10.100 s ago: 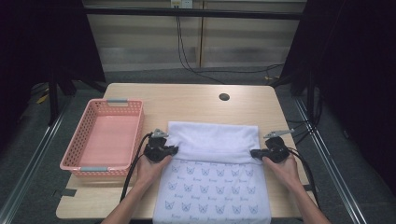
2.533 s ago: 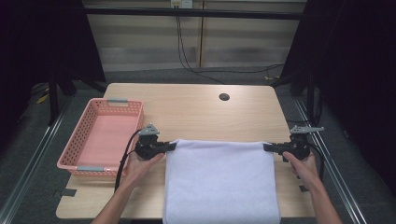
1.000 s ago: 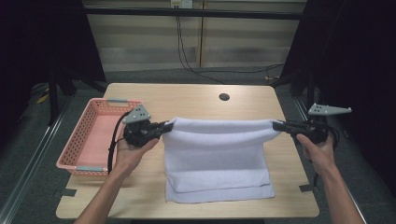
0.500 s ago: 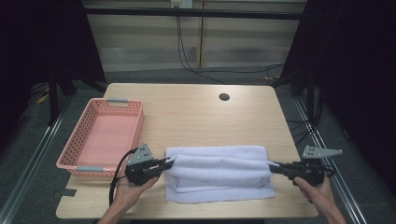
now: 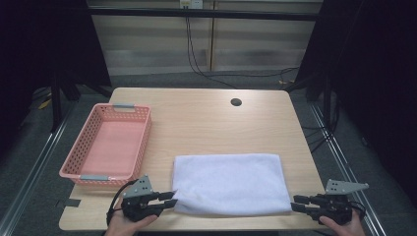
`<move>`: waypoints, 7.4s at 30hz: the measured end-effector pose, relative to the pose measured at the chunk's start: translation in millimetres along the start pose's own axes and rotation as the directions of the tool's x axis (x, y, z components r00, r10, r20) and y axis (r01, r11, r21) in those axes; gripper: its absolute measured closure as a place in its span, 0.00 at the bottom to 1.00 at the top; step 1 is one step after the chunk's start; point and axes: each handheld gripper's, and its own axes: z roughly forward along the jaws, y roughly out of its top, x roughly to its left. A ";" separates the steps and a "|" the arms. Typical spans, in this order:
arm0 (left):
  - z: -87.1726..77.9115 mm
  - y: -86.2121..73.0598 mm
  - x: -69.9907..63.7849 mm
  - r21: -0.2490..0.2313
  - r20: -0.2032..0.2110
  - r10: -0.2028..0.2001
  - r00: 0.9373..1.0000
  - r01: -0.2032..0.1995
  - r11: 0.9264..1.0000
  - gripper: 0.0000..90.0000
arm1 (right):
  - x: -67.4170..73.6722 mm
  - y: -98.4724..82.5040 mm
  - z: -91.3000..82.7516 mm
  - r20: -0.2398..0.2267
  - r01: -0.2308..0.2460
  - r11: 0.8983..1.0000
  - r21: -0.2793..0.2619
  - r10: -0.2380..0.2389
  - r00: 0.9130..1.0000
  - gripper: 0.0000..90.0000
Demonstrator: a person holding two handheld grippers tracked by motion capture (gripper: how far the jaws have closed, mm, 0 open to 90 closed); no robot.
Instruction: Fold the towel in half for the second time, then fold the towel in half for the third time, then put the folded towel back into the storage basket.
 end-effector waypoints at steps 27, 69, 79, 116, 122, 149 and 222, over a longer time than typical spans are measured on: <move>80.0 27.0 55.7 0.099 -0.055 -0.045 0.997 0.050 0.994 0.68 | 60.6 69.7 145.3 -0.094 0.139 0.984 0.116 -0.128 0.987 0.44; 83.8 55.5 85.6 0.044 -0.111 -0.116 0.987 0.121 0.992 0.53 | 134.0 102.0 243.9 -0.249 0.262 0.945 0.197 -0.210 0.945 0.29; 77.8 50.1 89.7 0.068 -0.147 -0.118 0.982 0.129 0.989 0.48 | 148.3 85.6 243.1 -0.165 0.399 0.903 0.159 -0.374 0.912 0.29; 59.8 72.7 87.7 -0.036 0.013 -0.222 0.975 0.222 0.974 0.94 | 139.0 122.1 222.6 -0.158 0.251 0.964 0.087 -0.235 0.959 0.83; 34.7 95.0 88.5 -0.090 -0.027 -0.218 0.976 0.214 0.973 0.94 | 131.2 150.3 208.5 -0.214 0.164 0.986 -0.030 -0.167 0.962 0.83; 98.5 154.5 28.5 -0.037 -0.005 -0.085 0.996 0.085 0.996 0.92 | 125.3 127.3 145.5 -0.120 0.136 0.965 -0.225 -0.166 0.979 0.80; 86.0 10.0 -51.8 0.235 0.082 0.051 0.995 -0.069 0.969 0.24 | -17.7 95.6 172.5 0.079 0.043 0.991 0.128 -0.053 0.995 0.21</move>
